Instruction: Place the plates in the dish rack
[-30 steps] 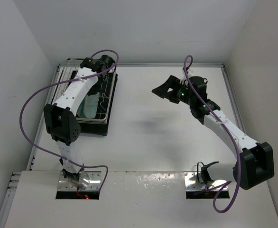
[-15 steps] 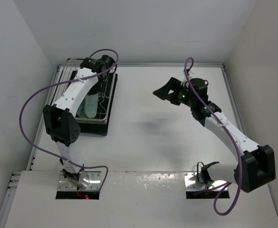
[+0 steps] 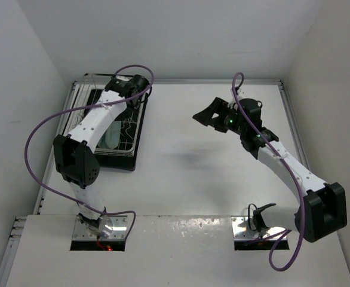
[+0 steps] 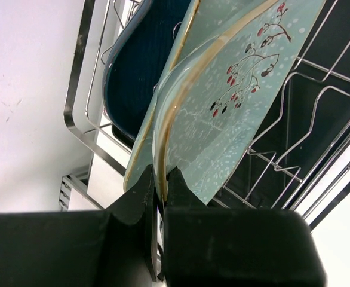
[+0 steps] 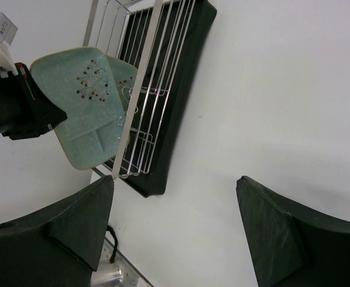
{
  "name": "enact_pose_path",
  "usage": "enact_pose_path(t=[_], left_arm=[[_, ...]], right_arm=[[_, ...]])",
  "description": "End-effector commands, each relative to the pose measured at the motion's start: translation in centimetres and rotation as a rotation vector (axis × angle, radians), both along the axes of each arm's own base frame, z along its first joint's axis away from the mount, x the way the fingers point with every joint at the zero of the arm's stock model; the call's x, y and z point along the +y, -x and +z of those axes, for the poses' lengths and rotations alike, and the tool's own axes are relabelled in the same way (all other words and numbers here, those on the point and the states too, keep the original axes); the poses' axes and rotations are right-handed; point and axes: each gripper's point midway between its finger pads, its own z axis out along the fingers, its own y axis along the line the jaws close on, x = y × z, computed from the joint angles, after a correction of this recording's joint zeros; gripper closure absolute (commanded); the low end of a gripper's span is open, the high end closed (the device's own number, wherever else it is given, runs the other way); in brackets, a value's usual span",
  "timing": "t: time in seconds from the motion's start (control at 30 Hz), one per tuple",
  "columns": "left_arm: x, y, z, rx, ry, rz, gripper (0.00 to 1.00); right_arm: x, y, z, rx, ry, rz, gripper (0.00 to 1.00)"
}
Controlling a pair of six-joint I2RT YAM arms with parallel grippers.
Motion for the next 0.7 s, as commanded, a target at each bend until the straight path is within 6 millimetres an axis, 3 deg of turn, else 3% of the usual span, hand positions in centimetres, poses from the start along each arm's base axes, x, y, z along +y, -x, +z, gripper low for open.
enact_pose_path(t=[0.0, 0.4, 0.67], left_arm=[[2.4, -0.1, 2.2, -0.086, -0.125, 0.070, 1.00], [1.6, -0.8, 2.5, -0.119, -0.072, 0.077, 0.99], [1.6, -1.1, 0.2, -0.082, -0.092, 0.103, 0.92]], right_arm=[[-0.1, 0.1, 1.7, -0.054, -0.004, -0.006, 0.17], [-0.5, 0.2, 1.3, -0.048, 0.012, -0.021, 0.16], [-0.5, 0.2, 1.4, -0.051, 0.012, -0.017, 0.16]])
